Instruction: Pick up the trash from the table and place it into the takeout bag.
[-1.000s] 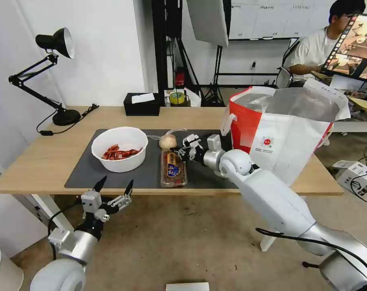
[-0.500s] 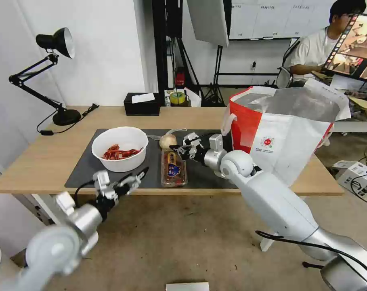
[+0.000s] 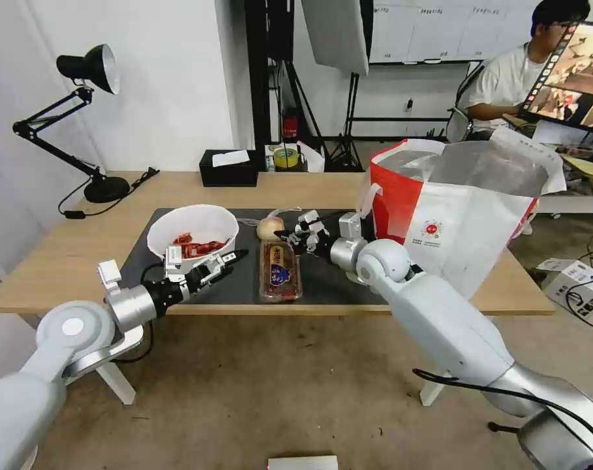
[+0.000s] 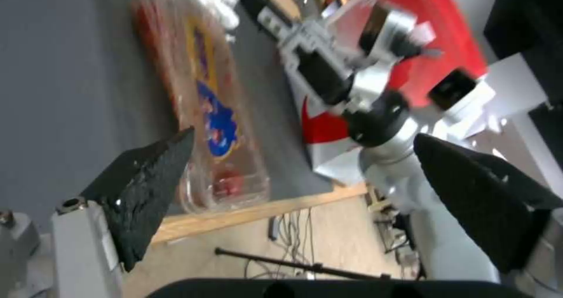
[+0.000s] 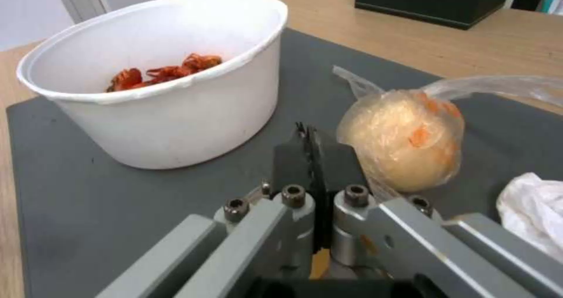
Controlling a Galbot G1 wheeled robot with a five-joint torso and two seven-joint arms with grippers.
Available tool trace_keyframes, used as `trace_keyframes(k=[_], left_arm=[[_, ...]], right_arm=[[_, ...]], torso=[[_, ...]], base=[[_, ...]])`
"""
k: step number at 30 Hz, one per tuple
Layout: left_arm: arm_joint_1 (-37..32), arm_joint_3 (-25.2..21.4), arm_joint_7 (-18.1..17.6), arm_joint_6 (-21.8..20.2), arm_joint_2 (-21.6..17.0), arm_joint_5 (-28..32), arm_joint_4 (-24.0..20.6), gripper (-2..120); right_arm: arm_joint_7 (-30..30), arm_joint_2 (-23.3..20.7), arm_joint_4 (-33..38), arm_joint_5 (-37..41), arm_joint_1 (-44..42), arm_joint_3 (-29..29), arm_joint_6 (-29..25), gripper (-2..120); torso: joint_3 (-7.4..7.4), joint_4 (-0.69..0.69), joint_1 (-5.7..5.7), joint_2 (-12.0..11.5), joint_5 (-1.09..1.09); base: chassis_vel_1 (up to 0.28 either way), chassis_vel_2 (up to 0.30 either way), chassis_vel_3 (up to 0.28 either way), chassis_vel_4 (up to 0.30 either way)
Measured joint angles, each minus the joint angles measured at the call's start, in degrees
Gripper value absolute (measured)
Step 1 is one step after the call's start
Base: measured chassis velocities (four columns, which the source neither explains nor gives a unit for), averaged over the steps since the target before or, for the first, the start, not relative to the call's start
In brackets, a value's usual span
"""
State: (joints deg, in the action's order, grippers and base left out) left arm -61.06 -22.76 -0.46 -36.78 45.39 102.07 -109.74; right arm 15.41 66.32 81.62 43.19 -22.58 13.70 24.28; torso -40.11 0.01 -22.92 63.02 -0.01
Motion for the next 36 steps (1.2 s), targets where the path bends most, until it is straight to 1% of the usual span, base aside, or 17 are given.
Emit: trace_keyframes(k=[1, 2, 4, 12, 21, 26, 36], left_arm=[[1.03, 1.29, 0.02, 0.0, 0.33, -0.76, 0.97, 100], [1.03, 1.29, 0.02, 0.0, 0.33, -0.76, 0.97, 100], [2.83, 3.08, 0.04, 0.15, 0.91, -2.06, 2.7, 100], [5.53, 5.78, 0.03, 1.35, 1.05, -5.29, 5.52, 100], [6.61, 7.39, -0.22, 1.98, 1.34, -7.23, 6.16, 100], [8.27, 9.22, -1.5, 2.22, 2.16, -8.65, 6.88, 100], [9.02, 10.57, -1.82, 2.2, 2.56, -10.5, 7.71, 100]], right_arm=[[0.02, 0.16, -0.32, 0.07, 0.29, 0.3, 0.05, 0], [0.02, 0.16, -0.32, 0.07, 0.29, 0.3, 0.05, 0], [0.03, 0.48, -0.98, 0.07, 0.86, 0.79, 0.3, 0], [0.46, 0.66, -2.71, -1.36, 1.3, 1.83, 1.02, 0], [1.06, 0.65, -3.9, -1.84, 1.14, 1.84, 1.2, 0], [1.06, 0.44, -3.75, -1.85, 0.94, 1.84, 1.37, 0], [1.11, 0.49, -3.59, -1.91, 0.79, 1.85, 1.61, 0]], torso=[[0.0, -0.01, 0.0, 0.0, 0.0], [0.0, -0.01, 0.0, 0.0, 0.0], [0.0, -0.01, 0.0, 0.0, 0.0], [0.0, -0.01, 0.0, 0.0, 0.01], [0.0, 0.0, 0.0, 0.0, 0.01], [0.0, -0.01, 0.0, 0.0, 0.01], [0.0, -0.01, 0.0, 0.0, 0.01]], base=[[0.0, 0.0, 0.0, 0.0], [0.0, 0.0, 0.0, 0.0], [0.0, 0.0, 0.0, 0.0], [0.0, 0.0, 0.0, 0.0], [0.0, 0.0, 0.0, 0.0], [0.0, 0.0, 0.0, 0.0], [0.0, 0.0, 0.0, 0.0]])
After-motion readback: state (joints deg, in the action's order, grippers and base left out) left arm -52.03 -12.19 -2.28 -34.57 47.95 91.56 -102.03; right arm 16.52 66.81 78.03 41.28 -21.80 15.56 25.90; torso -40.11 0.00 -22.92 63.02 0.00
